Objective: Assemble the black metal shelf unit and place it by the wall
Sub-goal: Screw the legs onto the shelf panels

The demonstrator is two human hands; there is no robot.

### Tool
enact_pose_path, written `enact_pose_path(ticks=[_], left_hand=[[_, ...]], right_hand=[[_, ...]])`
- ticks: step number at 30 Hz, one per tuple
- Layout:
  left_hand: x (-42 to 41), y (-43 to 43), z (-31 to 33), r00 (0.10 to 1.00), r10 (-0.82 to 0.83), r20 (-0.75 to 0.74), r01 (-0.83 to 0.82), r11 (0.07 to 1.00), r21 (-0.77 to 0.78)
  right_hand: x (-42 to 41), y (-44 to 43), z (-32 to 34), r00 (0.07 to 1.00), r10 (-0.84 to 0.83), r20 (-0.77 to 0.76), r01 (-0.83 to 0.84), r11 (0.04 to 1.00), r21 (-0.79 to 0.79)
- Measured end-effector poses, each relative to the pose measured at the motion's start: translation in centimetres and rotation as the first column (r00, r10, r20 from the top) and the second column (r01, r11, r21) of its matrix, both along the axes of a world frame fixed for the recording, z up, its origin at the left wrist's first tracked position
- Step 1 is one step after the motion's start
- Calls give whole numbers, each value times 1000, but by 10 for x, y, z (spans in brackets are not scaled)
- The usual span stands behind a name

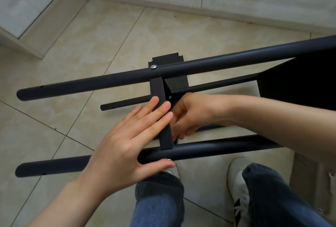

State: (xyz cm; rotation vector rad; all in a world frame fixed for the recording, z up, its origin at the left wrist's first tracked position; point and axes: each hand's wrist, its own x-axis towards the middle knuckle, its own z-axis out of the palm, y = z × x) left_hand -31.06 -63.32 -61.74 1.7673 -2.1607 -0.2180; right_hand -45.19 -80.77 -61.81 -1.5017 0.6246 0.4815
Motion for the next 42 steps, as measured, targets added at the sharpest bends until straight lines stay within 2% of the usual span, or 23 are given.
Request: enact_pose_path(ticks=[6, 17, 37, 42], left_hand=[[0, 1, -1, 1000, -5, 15, 5, 1000, -2], [-3, 5, -3, 1000, -1, 18, 2, 1000, -29], [-7, 9, -7, 1000, -7, -4, 7, 999, -51], [-7, 10, -8, 1000, -10, 17, 11, 998, -64]], right_hand=[[-4, 2, -12, 999, 5, 37, -8, 995, 94], [-8, 2, -15, 998, 9, 70, -21, 985, 172], [-8, 14, -24, 997, 80, 3, -79, 986, 150], [-12, 10, -24, 998, 62, -10, -58, 974, 219]])
